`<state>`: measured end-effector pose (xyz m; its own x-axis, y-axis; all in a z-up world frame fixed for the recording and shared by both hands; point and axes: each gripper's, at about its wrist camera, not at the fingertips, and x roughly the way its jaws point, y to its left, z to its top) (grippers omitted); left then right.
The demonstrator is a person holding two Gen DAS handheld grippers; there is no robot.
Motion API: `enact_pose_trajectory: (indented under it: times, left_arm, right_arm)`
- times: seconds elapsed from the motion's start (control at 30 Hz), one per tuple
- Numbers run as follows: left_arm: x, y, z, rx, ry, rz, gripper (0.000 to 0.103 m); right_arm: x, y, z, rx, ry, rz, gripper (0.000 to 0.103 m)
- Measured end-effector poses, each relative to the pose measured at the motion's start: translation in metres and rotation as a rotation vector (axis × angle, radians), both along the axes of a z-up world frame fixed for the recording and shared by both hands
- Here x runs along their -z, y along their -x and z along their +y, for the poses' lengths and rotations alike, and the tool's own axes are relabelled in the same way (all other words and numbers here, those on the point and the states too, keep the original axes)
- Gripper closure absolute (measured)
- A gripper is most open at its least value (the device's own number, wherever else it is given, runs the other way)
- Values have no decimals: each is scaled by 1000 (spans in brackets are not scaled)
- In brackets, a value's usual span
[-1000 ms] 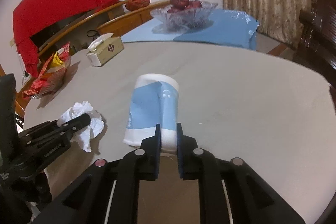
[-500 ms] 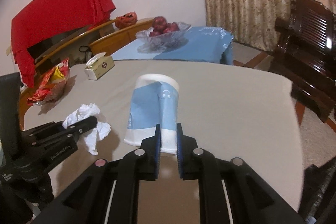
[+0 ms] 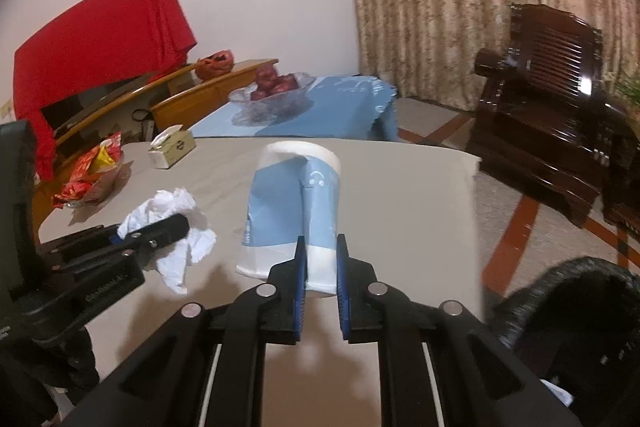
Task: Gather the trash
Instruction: 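Carry the tissue and paper cup over the bin and release both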
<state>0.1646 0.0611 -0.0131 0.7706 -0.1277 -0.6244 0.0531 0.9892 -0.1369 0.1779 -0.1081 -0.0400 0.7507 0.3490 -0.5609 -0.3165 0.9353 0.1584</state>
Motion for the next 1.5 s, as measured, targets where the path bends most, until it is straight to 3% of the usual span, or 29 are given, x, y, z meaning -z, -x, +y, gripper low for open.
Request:
enact_pose_trajectory:
  times: [0.9,1.5]
  left_arm:
    - [-25,54,-164,305,-30,-47,88]
    - [5,47,-264,488,-11,-10,88]
  right_arm:
    - [-24,104,-167,290,16,-76,90]
    - [3,140,-257,489,36,-15,90]
